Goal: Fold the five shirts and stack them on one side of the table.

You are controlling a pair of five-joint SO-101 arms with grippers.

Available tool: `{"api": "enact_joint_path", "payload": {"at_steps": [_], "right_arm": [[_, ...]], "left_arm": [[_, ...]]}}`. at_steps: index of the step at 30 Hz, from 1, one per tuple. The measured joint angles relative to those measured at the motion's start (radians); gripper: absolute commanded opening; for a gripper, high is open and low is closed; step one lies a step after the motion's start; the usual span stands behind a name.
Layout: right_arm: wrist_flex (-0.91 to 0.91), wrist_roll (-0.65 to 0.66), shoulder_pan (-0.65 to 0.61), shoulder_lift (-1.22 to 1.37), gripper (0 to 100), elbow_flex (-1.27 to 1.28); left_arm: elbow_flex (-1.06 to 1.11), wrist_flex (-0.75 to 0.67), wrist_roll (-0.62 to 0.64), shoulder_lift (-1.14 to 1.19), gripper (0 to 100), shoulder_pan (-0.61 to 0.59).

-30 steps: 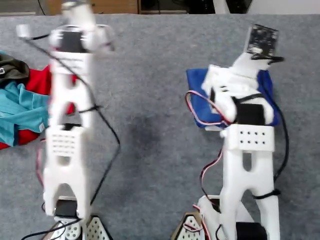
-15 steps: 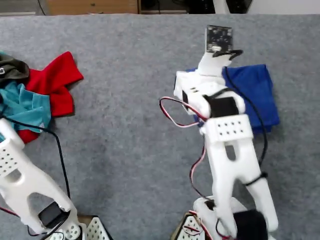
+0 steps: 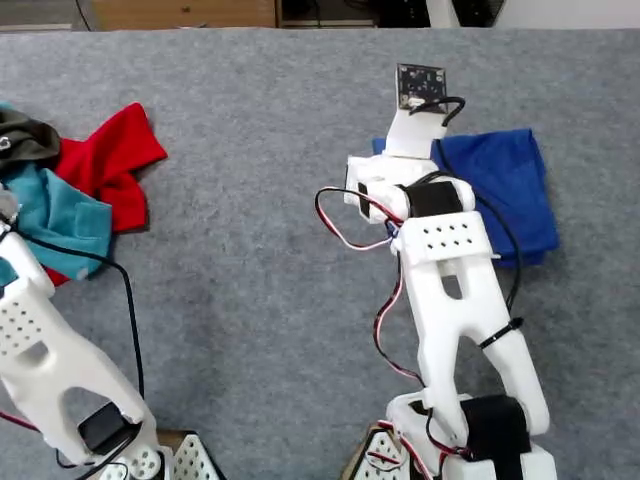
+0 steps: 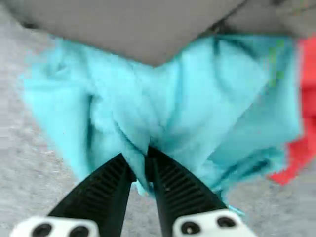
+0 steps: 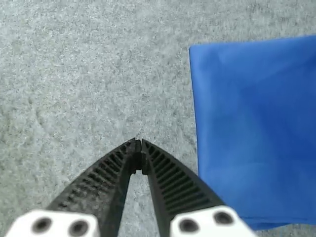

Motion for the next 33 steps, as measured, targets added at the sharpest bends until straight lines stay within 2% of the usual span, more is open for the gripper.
{"api": "enact_joint_path", "payload": {"at_steps": [3,7,10,15,18,20,23,26,30,33], "right_arm": [[0.002,0.000,0.000,0.000,0.2,0.000],[0.002,0.000,0.000,0.000,0.2,0.000],[0.002,0.000,0.000,0.000,0.3,0.000],[0.002,0.000,0.000,0.000,0.5,0.000],[0.002,0.000,0.000,0.000,0.5,0.000],[0.002,0.000,0.000,0.006,0.5,0.000],[0.002,0.002,0.000,0.008,2.4,0.000],[0.002,0.058,-0.011,0.008,15.5,0.000],[0.006,0.155,-0.104,0.008,36.9,0.000],[0.026,0.193,-0.215,0.008,40.7,0.000]], "left_arm": [[0.086,0.002,0.008,-0.195,2,0.046],[0.370,0.002,0.009,-0.526,2,0.192],[0.669,-0.008,0.011,-0.813,2,0.387],[1.201,-0.201,0.008,-1.204,3,0.779],[1.455,-0.259,-0.009,-1.372,11,0.967],[1.562,-0.267,0.012,-1.467,16,1.049],[1.617,-0.264,0.072,-1.594,22,1.051],[1.629,-0.285,0.118,-1.715,24,0.957],[1.639,-0.354,0.137,-1.850,24,0.729],[1.680,-0.427,0.143,-1.898,24,0.509]]}}
